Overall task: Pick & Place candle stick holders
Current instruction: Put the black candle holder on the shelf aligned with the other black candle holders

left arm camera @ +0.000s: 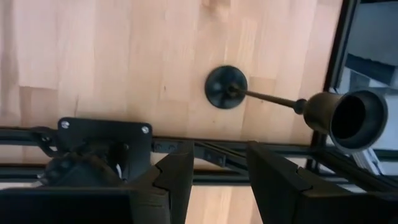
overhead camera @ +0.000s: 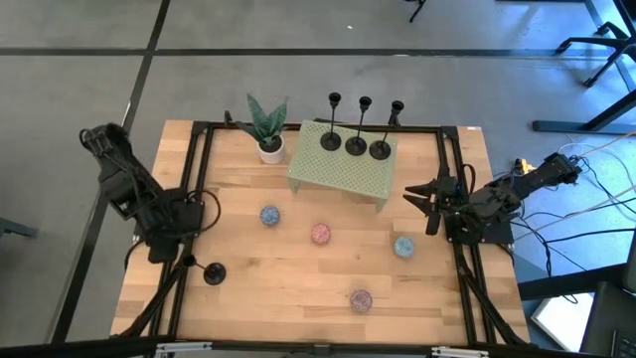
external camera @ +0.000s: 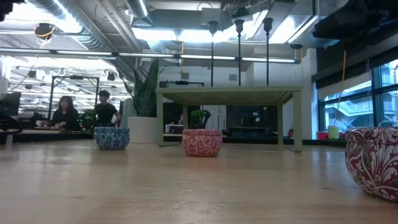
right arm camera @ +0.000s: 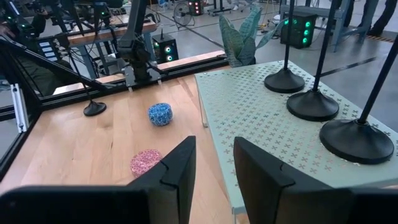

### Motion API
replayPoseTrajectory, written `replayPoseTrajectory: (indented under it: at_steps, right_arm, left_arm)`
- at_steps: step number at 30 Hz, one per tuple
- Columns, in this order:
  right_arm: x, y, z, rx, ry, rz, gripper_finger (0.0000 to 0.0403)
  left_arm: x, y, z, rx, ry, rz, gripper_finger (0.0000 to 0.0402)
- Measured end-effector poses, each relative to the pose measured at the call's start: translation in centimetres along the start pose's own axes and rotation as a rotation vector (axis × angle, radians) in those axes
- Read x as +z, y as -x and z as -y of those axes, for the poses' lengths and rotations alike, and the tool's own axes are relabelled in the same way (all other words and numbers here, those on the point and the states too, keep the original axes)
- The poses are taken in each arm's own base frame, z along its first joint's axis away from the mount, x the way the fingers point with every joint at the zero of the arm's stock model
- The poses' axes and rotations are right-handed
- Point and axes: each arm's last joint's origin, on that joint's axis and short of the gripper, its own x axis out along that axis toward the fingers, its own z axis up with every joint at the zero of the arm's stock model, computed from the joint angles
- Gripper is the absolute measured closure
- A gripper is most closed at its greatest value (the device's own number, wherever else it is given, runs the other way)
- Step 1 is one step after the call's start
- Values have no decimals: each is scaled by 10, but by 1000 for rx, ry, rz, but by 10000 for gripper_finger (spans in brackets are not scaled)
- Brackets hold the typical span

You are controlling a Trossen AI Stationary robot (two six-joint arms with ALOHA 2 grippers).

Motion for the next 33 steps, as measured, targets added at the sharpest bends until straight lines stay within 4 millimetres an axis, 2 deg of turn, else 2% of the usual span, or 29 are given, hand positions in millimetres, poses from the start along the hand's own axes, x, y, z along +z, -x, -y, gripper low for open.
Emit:
replayPoseTrajectory:
  at_steps: [5, 11, 15, 23, 33]
  right_arm:
    - [0, 0, 0, 0, 0, 0, 290]
    - [0, 0, 0, 0, 0, 0, 290]
    - [0, 0, 0, 0, 0, 0, 290]
    - [1, 0, 0, 2, 50, 7, 290]
    - [10, 0, -3, 18, 150, 87, 290]
  left_arm:
    - [-4, -3, 5, 16, -21, 13, 259]
    - [-13, -30, 13, -39, -66, -66, 259]
    - [-12, -41, 20, -76, -134, -14, 259]
    - [-19, -64, 27, -103, -141, -15, 259]
    - [-23, -70, 33, -94, -177, 155, 259]
